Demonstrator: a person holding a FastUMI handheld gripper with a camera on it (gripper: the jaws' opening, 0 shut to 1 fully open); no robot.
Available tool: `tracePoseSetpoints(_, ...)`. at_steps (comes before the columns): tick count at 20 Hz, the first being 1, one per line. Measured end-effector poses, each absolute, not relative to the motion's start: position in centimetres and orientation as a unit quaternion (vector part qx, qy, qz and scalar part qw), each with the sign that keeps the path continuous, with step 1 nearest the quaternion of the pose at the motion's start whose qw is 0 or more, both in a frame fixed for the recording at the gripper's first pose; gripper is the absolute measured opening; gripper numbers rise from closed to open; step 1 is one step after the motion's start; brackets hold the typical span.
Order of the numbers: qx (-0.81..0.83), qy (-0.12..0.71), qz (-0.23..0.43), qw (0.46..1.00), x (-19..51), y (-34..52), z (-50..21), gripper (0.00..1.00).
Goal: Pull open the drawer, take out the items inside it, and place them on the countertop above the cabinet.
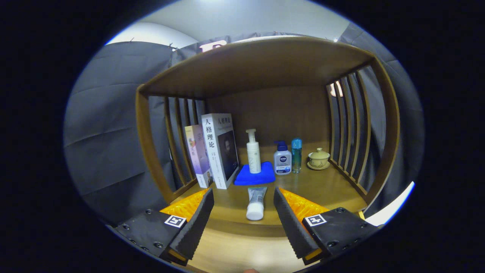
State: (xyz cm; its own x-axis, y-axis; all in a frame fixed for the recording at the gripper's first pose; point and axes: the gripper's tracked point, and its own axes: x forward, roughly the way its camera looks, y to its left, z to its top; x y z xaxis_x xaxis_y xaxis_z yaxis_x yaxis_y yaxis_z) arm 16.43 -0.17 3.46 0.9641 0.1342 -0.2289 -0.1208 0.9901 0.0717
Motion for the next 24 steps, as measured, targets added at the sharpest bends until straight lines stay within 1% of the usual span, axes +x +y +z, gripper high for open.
tracePoseSetpoints(6, -0.005, 0.050, 0.073, 0.996, 8.5, 0.4, 3.4, 0.98)
tracePoseSetpoints(9, -0.008, 0.037, 0.076, 0.996, 4.6, 0.8, 1.9, 0.98)
tracePoseSetpoints(12, -0.025, 0.013, 0.068, 0.997, 2.2, 0.7, 1.1, 0.98)
tracePoseSetpoints(19, -0.034, 0.014, 0.071, 0.997, -1.7, 2.4, -3.6, 0.98)
tracePoseSetpoints(21, -0.036, 0.023, 0.082, 0.996, -2.6, 3.3, -5.2, 0.98)
tracePoseSetpoints(24, -0.033, 0.043, 0.078, 0.995, -3.5, 3.3, -7.6, 0.99)
